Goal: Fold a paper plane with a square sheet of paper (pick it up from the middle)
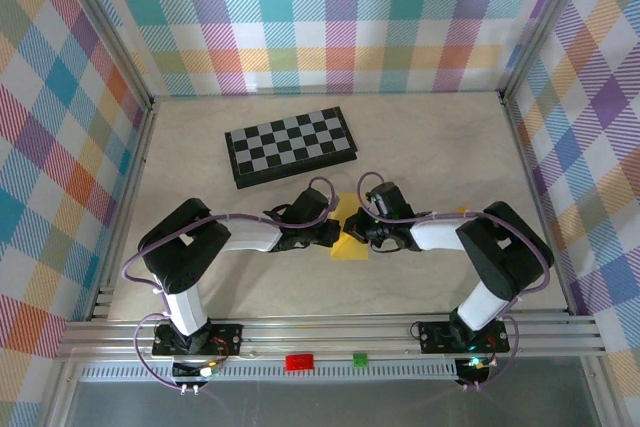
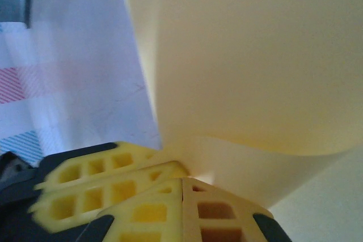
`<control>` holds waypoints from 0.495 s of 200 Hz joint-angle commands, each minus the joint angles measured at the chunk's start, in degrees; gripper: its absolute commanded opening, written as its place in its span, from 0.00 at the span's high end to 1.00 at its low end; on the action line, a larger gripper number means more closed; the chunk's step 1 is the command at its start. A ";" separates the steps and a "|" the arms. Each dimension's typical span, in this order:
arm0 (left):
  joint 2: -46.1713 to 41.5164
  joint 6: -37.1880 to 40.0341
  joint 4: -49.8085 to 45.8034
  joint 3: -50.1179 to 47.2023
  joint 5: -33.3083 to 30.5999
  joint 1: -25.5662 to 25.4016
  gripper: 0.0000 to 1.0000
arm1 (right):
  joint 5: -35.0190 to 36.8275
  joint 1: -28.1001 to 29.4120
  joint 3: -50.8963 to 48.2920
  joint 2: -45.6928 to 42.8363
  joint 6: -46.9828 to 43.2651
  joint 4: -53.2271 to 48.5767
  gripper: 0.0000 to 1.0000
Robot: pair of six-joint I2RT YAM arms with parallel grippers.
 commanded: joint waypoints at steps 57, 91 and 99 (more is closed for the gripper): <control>3.22 0.24 -5.46 0.21 0.43 0.15 1.00 | 0.15 -0.61 -2.26 -0.55 -0.97 -1.70 0.96; 2.45 0.24 -5.91 0.07 -0.01 0.13 1.00 | 0.22 -2.25 1.30 -4.87 -3.65 -5.65 0.94; 2.37 0.24 -6.07 0.00 -0.06 0.14 1.00 | 0.31 -2.84 1.90 -5.32 -4.05 -6.27 0.93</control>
